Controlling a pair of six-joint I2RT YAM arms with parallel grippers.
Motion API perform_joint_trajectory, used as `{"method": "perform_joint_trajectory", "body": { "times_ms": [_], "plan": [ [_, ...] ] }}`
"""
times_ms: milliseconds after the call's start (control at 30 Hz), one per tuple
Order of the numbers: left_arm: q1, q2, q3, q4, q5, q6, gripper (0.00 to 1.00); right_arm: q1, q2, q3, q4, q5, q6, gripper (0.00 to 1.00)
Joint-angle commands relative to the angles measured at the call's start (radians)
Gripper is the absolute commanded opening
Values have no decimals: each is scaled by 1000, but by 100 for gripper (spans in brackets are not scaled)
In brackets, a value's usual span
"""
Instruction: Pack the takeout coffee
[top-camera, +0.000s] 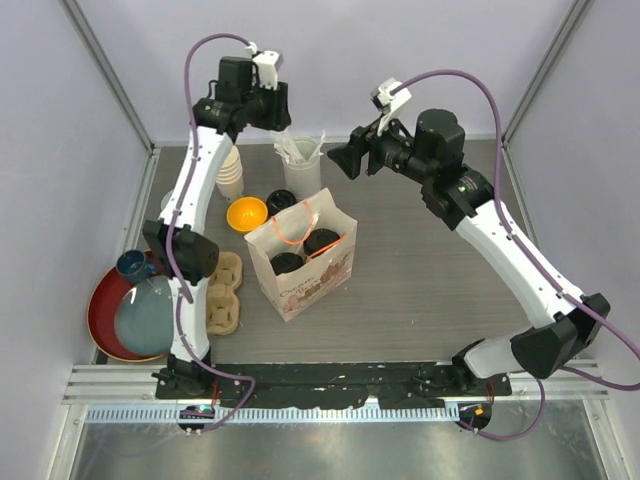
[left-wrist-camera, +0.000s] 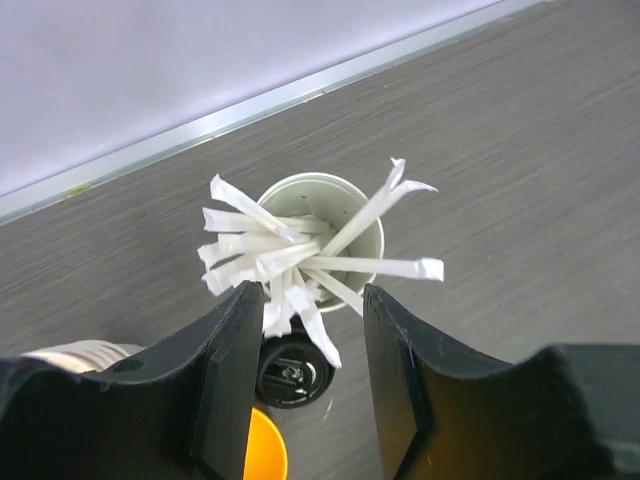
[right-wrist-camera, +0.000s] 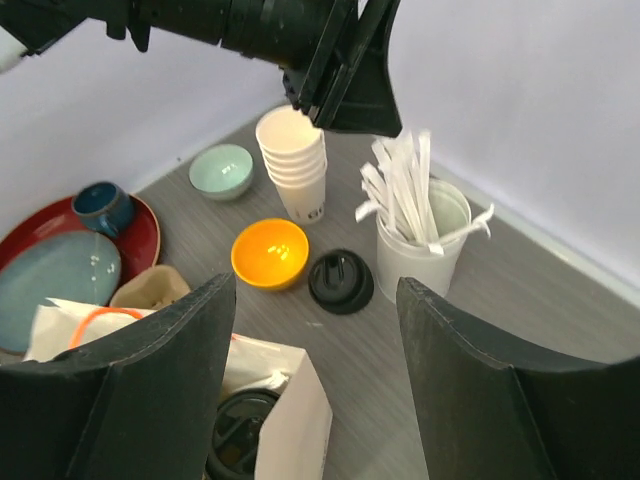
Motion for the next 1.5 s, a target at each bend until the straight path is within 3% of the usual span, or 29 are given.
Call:
{"method": "perform_joint_trajectory", "body": {
  "times_ms": [0, 333, 533, 633, 767, 1033, 1133, 1167, 1267, 1467],
  "plan": [
    [-40, 47, 74, 121, -195, -29, 48, -7, 13, -21, -22, 56, -5, 70],
    [-71, 131, 56, 173, -234, -46, 45, -16, 14, -50, -38, 60, -4, 70],
    [-71, 162, 43, 216, -332, -17, 43, -16, -2, -58, -51, 53, -13, 69],
    [-71, 182, 51, 230, -328, -19, 42, -16, -15, -64, -61, 59, -18, 69],
    [-71, 206, 57, 219, -309, -48, 34, -16, -30, -78, -71, 59, -18, 69],
    [-71, 215, 48, 205, -297, -74, 33, -17, -39, -75, -91, 63, -45, 69],
    [-71, 214, 45, 204, -291, -78, 25, -16, -41, -75, -92, 68, -48, 69],
    [-71, 209, 45, 204, -291, -77, 16, -17, -41, -73, -92, 66, -48, 69],
    [-71, 202, 45, 208, -292, -81, 1, -16, -41, -72, -92, 66, -50, 69],
    [-75, 171, 55, 207, -282, -72, 0, -17, -39, -69, -94, 66, -55, 69]
  ]
}}
